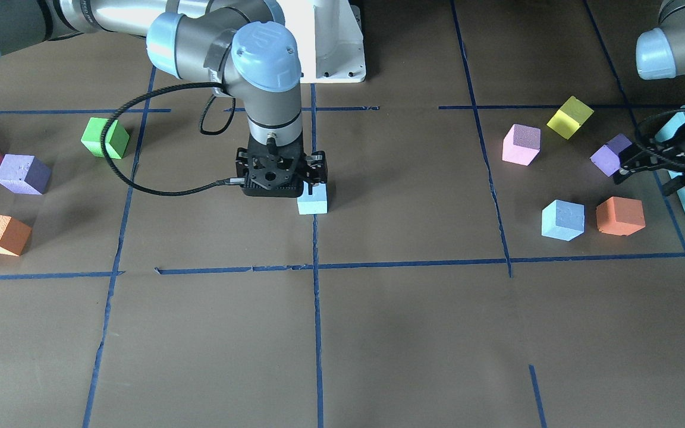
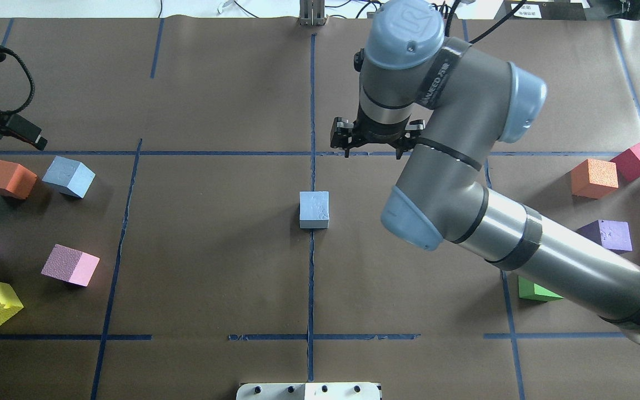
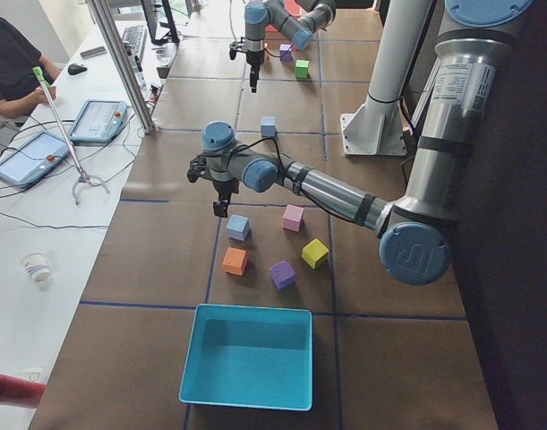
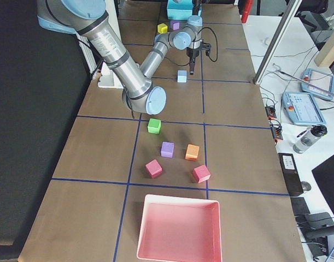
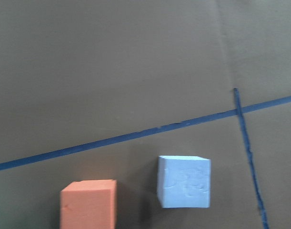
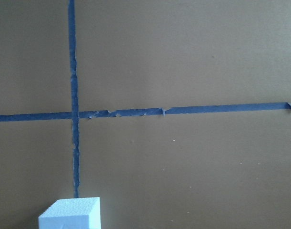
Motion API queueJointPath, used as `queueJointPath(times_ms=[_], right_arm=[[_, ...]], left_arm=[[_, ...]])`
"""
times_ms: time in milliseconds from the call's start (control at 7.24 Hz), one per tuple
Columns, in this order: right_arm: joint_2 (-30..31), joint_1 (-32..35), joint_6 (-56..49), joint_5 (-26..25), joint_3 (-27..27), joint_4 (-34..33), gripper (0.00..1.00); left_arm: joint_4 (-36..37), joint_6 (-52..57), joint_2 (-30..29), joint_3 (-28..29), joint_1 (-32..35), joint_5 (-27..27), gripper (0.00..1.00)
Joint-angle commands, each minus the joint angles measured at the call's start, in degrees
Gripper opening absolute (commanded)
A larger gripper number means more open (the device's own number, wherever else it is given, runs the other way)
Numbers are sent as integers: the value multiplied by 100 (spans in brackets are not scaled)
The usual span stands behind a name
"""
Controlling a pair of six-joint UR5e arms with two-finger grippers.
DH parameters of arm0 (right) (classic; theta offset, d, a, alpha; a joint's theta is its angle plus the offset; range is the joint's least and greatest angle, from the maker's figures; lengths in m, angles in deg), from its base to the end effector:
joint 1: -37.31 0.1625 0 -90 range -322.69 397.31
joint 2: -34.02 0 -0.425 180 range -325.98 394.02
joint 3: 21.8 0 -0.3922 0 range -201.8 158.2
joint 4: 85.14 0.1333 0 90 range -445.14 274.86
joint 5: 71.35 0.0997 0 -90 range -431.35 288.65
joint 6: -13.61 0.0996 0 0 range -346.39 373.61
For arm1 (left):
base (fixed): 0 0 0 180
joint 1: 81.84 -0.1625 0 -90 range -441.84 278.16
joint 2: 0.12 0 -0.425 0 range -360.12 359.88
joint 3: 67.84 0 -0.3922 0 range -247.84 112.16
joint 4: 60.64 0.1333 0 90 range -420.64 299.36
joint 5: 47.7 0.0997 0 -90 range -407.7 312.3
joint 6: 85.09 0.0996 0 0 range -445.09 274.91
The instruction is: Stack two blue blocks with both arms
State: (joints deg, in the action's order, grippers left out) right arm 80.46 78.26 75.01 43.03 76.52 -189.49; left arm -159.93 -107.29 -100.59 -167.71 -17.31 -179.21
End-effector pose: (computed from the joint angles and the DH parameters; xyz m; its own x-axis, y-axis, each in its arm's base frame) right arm -0.4451 -0.5083 0.1731 0.7207 0.0481 0.6915 -0.0706 0.9975 0.0042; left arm 0.1837 -0.5422 0.4596 0.6367 0.2755 -0.7202 -0.1439 0.9600 0.2401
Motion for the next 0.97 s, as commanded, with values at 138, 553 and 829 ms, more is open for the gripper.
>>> queueJointPath(times_ms=[138, 553, 829], right_arm=[[321, 649, -1030, 243, 801, -935, 100], [856, 1387, -1630, 864, 1391, -1096, 100], [936, 1583, -1824, 902, 1409, -1096, 100]], left_arm=[[-1395, -905, -43, 931, -388, 405, 100], [-1584, -1111, 10, 1004, -617, 433, 100], [-1576, -1111, 27, 1013, -749, 442, 100]])
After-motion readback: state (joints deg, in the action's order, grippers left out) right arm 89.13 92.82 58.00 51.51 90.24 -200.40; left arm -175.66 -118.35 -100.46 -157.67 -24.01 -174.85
